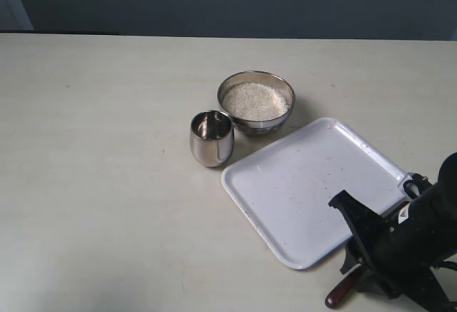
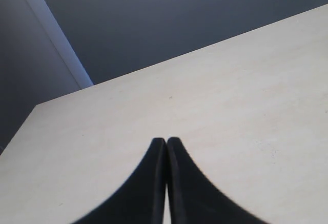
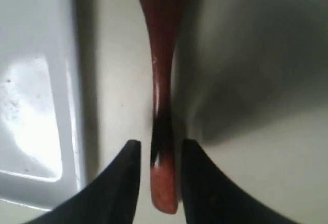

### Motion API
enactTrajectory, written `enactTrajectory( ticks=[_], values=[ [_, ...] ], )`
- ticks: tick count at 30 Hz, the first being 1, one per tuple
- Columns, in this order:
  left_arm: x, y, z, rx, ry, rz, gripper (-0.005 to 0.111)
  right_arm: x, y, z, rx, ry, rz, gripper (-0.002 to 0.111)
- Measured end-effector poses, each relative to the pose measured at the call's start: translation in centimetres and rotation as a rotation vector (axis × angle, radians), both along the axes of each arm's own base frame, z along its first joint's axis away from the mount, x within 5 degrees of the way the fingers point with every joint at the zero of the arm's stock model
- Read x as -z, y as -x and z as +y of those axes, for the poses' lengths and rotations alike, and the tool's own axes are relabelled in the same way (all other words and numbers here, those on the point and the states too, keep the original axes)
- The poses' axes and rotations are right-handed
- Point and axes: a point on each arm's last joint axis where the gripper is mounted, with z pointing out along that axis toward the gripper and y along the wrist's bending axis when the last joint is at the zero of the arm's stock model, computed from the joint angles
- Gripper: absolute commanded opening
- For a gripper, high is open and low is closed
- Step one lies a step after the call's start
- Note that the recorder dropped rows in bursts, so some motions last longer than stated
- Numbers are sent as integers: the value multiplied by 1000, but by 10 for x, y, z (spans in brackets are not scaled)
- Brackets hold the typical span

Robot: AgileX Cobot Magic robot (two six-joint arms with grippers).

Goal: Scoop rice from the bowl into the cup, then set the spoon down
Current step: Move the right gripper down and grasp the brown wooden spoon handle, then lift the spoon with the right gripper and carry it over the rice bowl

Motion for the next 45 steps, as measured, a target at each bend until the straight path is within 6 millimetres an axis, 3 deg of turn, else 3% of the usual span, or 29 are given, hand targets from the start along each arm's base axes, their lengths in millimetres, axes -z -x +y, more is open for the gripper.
enactTrajectory(
  ticks=[14, 16, 19, 30, 39, 45],
  values=[
    [0, 0, 0, 0, 0, 0, 1, 10, 2, 1, 15, 26, 72, 26],
    [0, 0, 0, 0, 0, 0, 1, 11, 2, 1, 24, 26, 87, 21],
    [0, 0, 0, 0, 0, 0, 1, 12, 2, 3, 48, 17, 108, -1],
    [0, 0, 0, 0, 0, 0, 1, 9, 6, 3, -67, 15, 122, -1],
    [0, 0, 0, 0, 0, 0, 1, -23, 15, -9, -269, 51, 29, -1],
    [0, 0, 0, 0, 0, 0, 1, -67, -13, -9, -459, 187, -137, -1]
  ],
)
